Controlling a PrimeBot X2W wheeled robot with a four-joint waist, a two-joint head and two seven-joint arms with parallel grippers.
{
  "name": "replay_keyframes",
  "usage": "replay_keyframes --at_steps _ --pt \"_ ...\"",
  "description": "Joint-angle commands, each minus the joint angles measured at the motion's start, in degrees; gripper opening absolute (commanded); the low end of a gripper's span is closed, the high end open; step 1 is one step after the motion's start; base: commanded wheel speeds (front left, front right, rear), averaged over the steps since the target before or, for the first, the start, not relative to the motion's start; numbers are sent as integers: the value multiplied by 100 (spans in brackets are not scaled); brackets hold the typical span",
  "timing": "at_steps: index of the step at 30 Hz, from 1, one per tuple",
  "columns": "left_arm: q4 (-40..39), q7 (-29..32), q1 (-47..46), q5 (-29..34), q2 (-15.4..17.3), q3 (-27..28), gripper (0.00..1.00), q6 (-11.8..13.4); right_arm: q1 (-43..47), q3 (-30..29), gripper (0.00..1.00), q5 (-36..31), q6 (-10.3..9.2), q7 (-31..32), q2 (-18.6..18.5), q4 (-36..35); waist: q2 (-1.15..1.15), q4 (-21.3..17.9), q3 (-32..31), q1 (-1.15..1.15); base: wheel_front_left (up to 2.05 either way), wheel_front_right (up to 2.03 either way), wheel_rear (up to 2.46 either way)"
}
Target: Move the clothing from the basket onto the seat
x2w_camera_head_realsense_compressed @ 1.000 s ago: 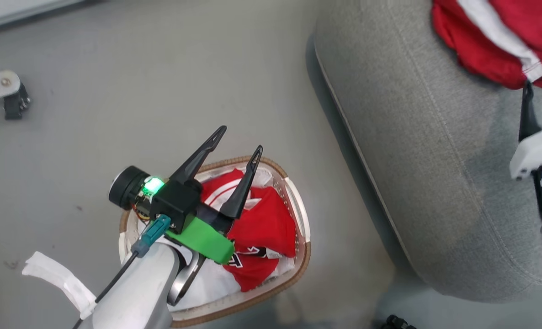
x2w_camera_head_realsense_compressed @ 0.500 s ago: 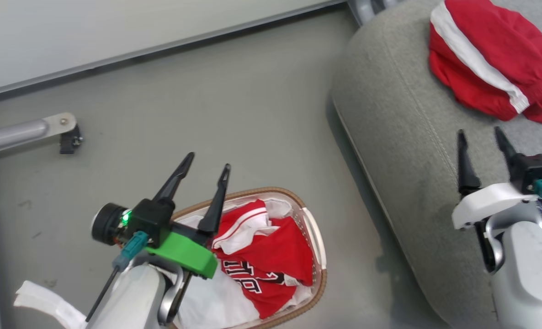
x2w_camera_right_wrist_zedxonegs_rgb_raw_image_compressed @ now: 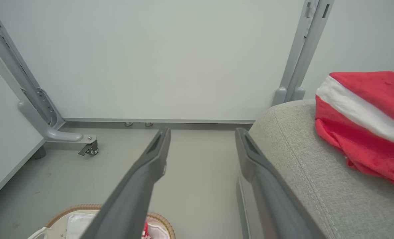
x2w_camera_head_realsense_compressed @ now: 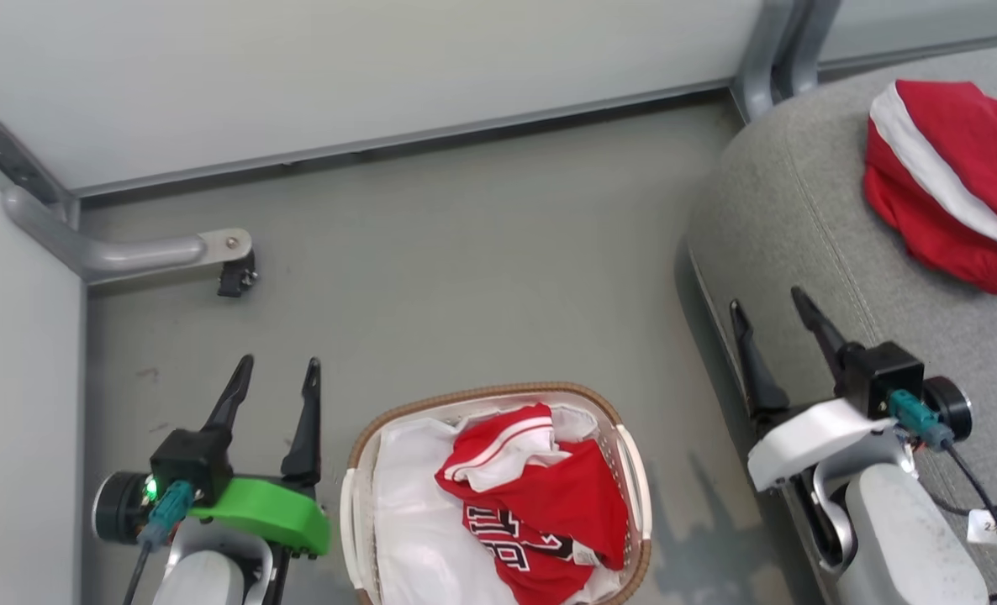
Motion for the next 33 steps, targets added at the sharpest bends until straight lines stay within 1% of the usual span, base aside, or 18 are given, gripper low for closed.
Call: replay_keyframes --at_steps 1,6,12,19,25,33 --pt "21 2 130 78 -28 111 100 -16 151 22 100 76 -8 -1 -14 -23 0 186 -221 0 0 0 0" --pt "49 2 410 163 -117 382 100 -16 410 130 100 162 -8 -1 24 -3 0 197 -380 0 0 0 0" --pt "-1 2 829 234 -218 605 100 -16 687 245 100 207 -8 -1 36 79 0 82 -620 0 0 0 0" --pt "-35 2 1041 291 -273 630 100 -16 821 287 100 244 -8 -1 42 103 0 -27 -689 0 0 0 0" --pt "-24 2 765 272 -285 433 100 -16 619 300 100 228 -8 -1 50 -43 0 -157 -413 0 0 0 0" --pt "343 2 77 35 -138 -224 100 -17 159 408 100 192 -8 -1 53 -345 0 -463 401 0 0 0 0"
